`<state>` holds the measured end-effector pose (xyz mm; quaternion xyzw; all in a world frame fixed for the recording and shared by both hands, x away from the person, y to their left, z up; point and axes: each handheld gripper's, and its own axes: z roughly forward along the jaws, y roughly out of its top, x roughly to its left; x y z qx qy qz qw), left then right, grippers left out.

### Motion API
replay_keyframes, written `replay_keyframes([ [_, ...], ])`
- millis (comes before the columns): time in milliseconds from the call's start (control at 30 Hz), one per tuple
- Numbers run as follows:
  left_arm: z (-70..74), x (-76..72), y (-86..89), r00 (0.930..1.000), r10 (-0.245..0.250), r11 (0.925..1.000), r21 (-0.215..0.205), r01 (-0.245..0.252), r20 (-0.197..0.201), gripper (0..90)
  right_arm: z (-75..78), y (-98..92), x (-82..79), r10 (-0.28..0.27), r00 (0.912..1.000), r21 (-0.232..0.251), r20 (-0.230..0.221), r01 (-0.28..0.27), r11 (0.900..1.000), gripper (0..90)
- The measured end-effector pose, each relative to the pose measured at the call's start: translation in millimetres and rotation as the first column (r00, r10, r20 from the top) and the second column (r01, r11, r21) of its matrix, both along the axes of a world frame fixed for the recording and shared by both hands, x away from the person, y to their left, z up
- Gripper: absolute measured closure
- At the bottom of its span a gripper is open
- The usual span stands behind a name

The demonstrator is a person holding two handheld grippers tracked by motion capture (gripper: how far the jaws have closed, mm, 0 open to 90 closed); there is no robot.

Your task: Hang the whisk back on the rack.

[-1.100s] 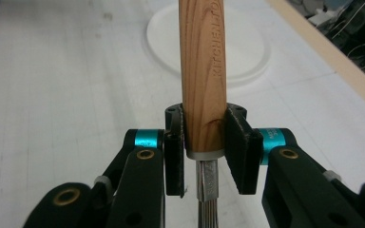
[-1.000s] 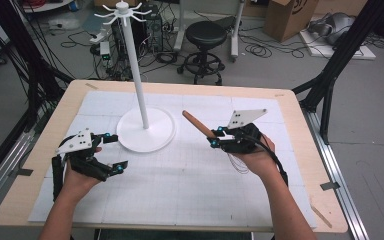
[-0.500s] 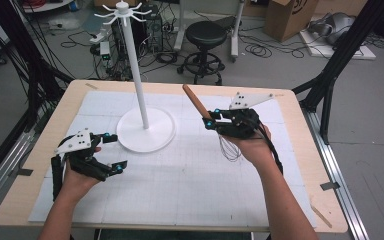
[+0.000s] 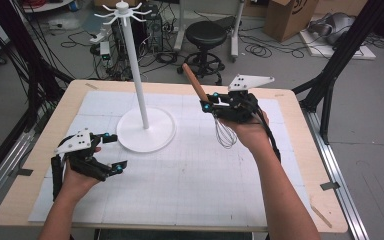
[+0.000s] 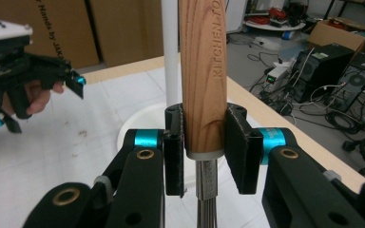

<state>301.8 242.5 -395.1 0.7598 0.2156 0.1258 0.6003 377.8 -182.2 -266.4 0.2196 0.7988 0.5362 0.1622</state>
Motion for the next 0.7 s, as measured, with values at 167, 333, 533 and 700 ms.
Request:
replay_keyframes([
  [167, -0.3, -0.1, -0.7, 1.0000, -0.004, 1.0000, 0.005, 0.004, 0.000, 1.7, 9.2, 3.5, 5.7, 0.000, 1.0000, 0.009, 0.002, 0.000, 1.000, 71.4],
  [333, -0.1, 0.4, 0.0, 1.0000, -0.004, 1.0000, 0.002, 0.004, 0.001, 1.7, 19.2, 8.6, 11.1, -0.010, 0.9999, 0.015, 0.008, 0.010, 1.000, 71.3],
  [533, -0.3, 0.0, -0.7, 1.0000, -0.006, 1.0000, 0.002, 0.006, -0.001, 1.7, 28.4, 15.1, 19.3, -0.032, 0.9994, 0.022, 0.009, 0.032, 0.999, 71.3],
  [700, -0.2, 0.2, -0.7, 1.0000, -0.008, 1.0000, 0.001, 0.008, 0.000, 1.7, 36.4, 22.6, 24.4, -0.041, 0.9990, 0.026, 0.018, 0.040, 0.999, 71.3],
])
